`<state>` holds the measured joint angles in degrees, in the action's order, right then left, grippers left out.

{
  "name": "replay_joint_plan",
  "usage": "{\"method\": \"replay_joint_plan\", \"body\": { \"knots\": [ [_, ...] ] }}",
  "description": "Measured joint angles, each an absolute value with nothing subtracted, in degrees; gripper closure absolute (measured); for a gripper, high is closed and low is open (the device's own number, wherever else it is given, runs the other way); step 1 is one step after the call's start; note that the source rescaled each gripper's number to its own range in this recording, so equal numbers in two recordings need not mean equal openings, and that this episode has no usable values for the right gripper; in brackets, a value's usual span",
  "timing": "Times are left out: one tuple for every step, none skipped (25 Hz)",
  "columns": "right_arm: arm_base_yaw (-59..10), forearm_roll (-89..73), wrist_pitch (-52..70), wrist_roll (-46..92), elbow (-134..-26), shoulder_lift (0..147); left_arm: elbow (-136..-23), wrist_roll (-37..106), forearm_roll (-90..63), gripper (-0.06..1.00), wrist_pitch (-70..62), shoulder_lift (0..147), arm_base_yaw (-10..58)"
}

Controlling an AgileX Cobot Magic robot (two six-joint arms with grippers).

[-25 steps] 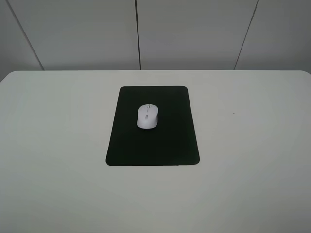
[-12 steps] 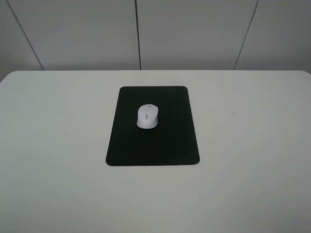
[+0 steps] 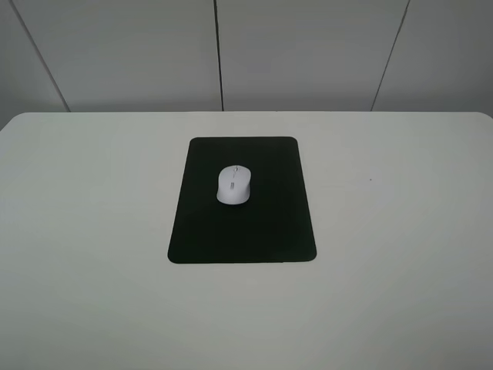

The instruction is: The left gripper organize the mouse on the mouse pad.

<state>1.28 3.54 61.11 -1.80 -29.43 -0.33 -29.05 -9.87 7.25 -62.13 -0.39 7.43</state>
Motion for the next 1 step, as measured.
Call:
{"method": "replay_joint_plan", "body": {
  "knots": [
    [1.28, 3.54, 61.11, -1.80, -29.43, -0.33, -29.05, -9.87, 7.25, -0.06, -62.13, -0.39, 7.43]
  ]
}}
